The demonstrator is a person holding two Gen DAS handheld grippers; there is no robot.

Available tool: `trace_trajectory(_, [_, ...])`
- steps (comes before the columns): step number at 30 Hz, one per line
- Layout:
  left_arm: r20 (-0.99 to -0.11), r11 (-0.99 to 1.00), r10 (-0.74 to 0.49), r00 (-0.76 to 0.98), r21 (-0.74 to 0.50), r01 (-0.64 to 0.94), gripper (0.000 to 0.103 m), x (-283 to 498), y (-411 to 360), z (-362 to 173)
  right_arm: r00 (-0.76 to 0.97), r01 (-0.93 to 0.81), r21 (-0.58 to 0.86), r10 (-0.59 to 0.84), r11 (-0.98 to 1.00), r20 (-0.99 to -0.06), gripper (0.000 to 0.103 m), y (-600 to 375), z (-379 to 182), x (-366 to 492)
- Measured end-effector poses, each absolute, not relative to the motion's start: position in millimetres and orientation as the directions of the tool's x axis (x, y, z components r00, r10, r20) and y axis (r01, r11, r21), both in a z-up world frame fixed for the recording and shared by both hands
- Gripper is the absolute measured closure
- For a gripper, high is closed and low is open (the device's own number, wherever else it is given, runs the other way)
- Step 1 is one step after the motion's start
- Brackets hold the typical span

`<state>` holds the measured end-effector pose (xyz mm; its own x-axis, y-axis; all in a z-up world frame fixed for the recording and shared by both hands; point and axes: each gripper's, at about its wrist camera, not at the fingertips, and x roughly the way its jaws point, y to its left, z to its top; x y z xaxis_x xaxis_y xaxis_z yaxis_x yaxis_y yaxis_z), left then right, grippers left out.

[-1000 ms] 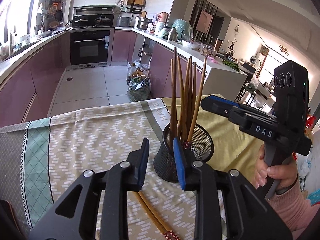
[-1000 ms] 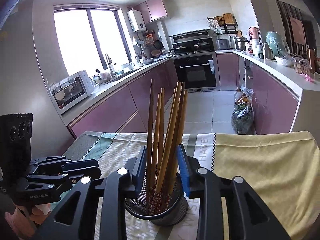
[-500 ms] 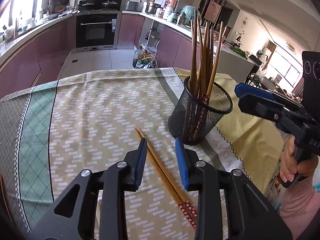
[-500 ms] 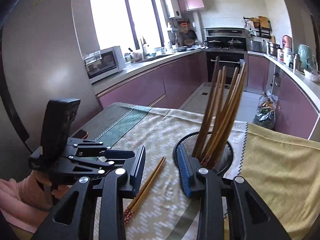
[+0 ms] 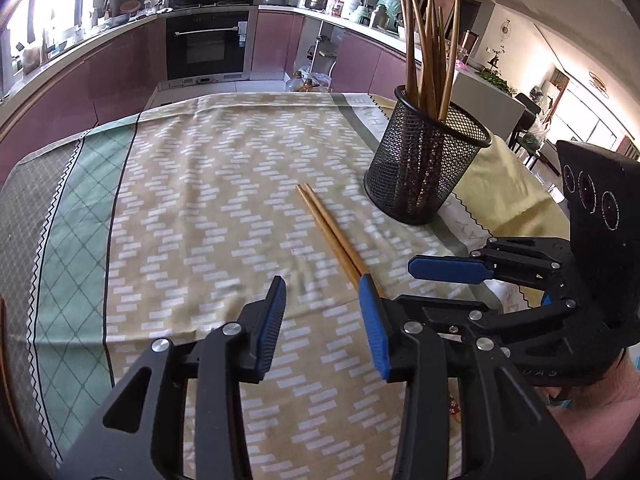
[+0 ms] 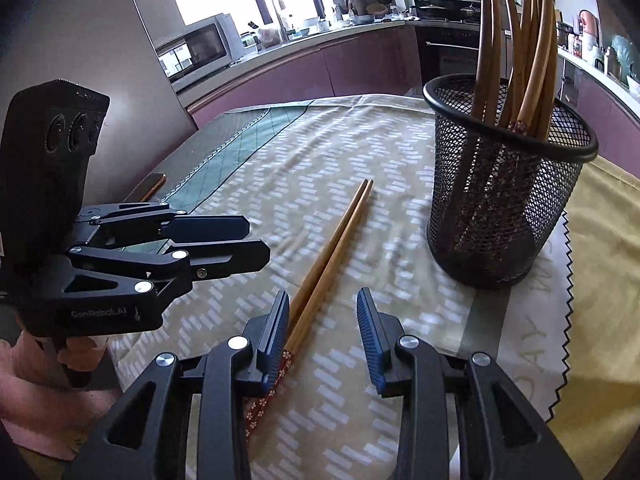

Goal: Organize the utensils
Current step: 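Move both open tools back to the last two chopsticks on the cloth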

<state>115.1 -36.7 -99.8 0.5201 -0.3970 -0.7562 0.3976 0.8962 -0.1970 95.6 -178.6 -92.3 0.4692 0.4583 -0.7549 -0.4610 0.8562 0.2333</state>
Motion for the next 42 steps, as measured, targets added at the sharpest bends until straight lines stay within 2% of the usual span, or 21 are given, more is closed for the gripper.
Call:
trace_trajectory(17, [-0.759, 0.896, -0.397, 0.516, -0.199, 0.396, 0.065, 108.3, -34.7, -107.6, 0.496, -0.436, 0.158, 0.383, 0.886, -0.779, 0.071, -168.7, -99.2, 90.5])
trace_trajectory(25, [-0.765, 0.892, -0.399, 0.506, -0.194, 0.409, 0.064, 107.2, -40.2, -110.8, 0.481, -0.393, 0.225, 0.407, 0.892, -0.776, 0.075, -180.3, -100.2, 95.7])
trace_trajectory(42, [-0.802, 0.879, -0.360, 0.476, -0.120, 0.462, 0.064, 109.8, -70.5, -121.2, 0.475, -0.372, 0.237, 0.404, 0.897, -0.782, 0.075, -191.2, -100.2, 99.1])
